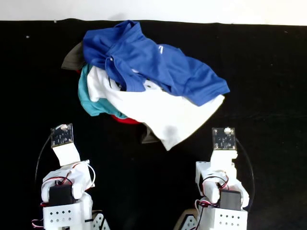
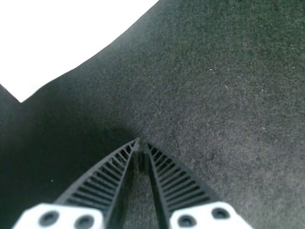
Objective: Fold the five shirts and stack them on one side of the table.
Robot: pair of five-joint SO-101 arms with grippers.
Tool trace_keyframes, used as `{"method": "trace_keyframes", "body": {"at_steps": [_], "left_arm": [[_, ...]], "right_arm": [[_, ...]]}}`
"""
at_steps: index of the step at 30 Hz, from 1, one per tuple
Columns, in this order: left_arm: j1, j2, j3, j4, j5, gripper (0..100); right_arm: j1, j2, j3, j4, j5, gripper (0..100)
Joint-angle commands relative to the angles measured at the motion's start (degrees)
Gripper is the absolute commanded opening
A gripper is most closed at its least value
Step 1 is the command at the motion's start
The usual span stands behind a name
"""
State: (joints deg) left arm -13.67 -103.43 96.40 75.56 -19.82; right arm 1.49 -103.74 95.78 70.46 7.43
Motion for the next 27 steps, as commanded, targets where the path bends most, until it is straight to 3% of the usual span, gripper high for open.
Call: {"method": "trace_keyframes", "body": {"at_steps": [1,16,22,27], "left_arm": [[0.6,-0.2,0.7,1.5,0.3,1],[0.9,-0.3,0.7,0.9,0.2,1],[0.8,-0.4,0.6,-10.9,0.5,1],[0.7,-0.4,0.2,-14.9,13.6,18]], "right_arm": [[-0.3,-0.3,7.7,-0.7,-0.3,0.5],[-0.3,-0.3,7.7,-0.7,-0.3,0.5],[-0.3,-0.3,7.7,-0.7,-0.3,0.5],[-0.3,-0.3,7.7,-0.7,-0.3,0.5]]}}
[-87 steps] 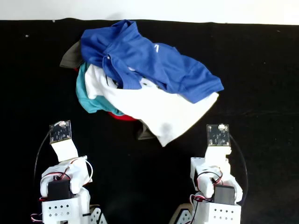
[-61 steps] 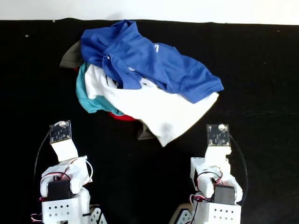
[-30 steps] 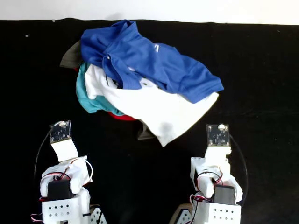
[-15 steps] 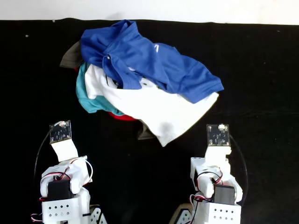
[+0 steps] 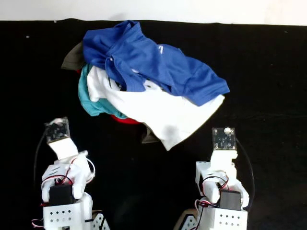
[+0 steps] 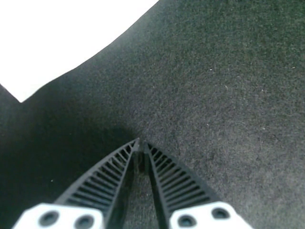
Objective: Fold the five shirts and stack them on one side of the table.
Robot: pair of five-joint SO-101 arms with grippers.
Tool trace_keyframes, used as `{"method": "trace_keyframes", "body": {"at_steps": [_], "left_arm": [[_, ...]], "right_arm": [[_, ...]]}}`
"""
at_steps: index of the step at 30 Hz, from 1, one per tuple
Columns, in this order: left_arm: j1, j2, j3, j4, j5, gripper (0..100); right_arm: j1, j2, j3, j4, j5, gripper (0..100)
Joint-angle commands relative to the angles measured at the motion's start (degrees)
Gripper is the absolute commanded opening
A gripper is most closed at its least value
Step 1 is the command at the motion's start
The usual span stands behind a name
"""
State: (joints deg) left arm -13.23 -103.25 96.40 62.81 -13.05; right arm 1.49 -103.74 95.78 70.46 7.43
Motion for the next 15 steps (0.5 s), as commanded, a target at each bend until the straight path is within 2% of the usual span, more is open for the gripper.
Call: {"method": "trace_keyframes", "body": {"at_steps": [1,3,8,12,15], "left_arm": [[0.4,-0.6,0.2,-2.5,9.0,22],[0.6,-0.6,0.2,-4.2,11.8,25],[5.5,0.0,-4.5,-5.5,12.0,23],[13.1,1.0,-13.1,-1.5,12.0,23],[16.8,7.4,-18.6,0.4,10.1,23]], "right_arm": [[-0.3,-0.3,7.7,-0.7,-0.3,0.5],[-0.3,-0.3,7.7,-0.7,-0.3,0.5],[-0.3,-0.3,7.7,-0.7,-0.3,0.5],[-0.3,-0.3,7.7,-0.7,-0.3,0.5],[-0.3,-0.3,7.7,-0.7,-0.3,0.5]]}}
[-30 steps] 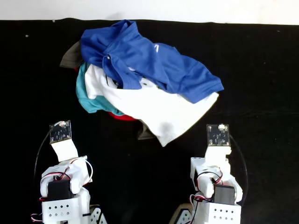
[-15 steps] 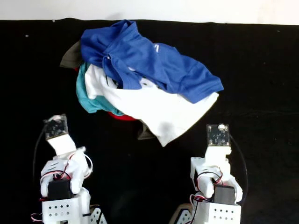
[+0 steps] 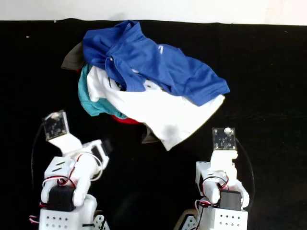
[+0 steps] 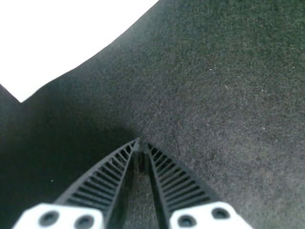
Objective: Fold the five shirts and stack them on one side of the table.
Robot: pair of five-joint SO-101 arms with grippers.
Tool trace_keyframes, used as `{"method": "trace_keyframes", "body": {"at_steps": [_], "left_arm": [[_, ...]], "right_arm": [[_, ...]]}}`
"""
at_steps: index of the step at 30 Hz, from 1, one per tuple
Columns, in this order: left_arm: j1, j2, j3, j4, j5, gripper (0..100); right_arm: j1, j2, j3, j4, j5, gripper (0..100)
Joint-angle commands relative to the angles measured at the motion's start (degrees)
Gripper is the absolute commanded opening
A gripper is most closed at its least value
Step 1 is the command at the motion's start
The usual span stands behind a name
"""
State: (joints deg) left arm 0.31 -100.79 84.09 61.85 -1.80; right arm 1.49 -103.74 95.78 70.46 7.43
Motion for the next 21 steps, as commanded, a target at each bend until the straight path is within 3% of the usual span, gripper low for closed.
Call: {"method": "trace_keyframes", "body": {"at_steps": [1,8,11,14,21], "left_arm": [[3.4,8.0,-8.3,1.0,-1.3,23],[3.5,38.1,-31.4,0.7,-1.2,23],[2.5,52.6,-39.9,0.7,-1.0,28],[1.4,66.1,-48.5,1.0,5.5,34],[0.3,92.5,-75.0,1.4,17.1,34]], "right_arm": [[-0.3,-0.3,7.7,-0.7,-0.3,0.5],[-0.3,-0.3,7.7,-0.7,-0.3,0.5],[-0.3,-0.3,7.7,-0.7,-0.3,0.5],[-0.3,-0.3,7.7,-0.7,-0.3,0.5],[-0.4,-0.3,7.7,-0.8,-0.4,0.5]]}}
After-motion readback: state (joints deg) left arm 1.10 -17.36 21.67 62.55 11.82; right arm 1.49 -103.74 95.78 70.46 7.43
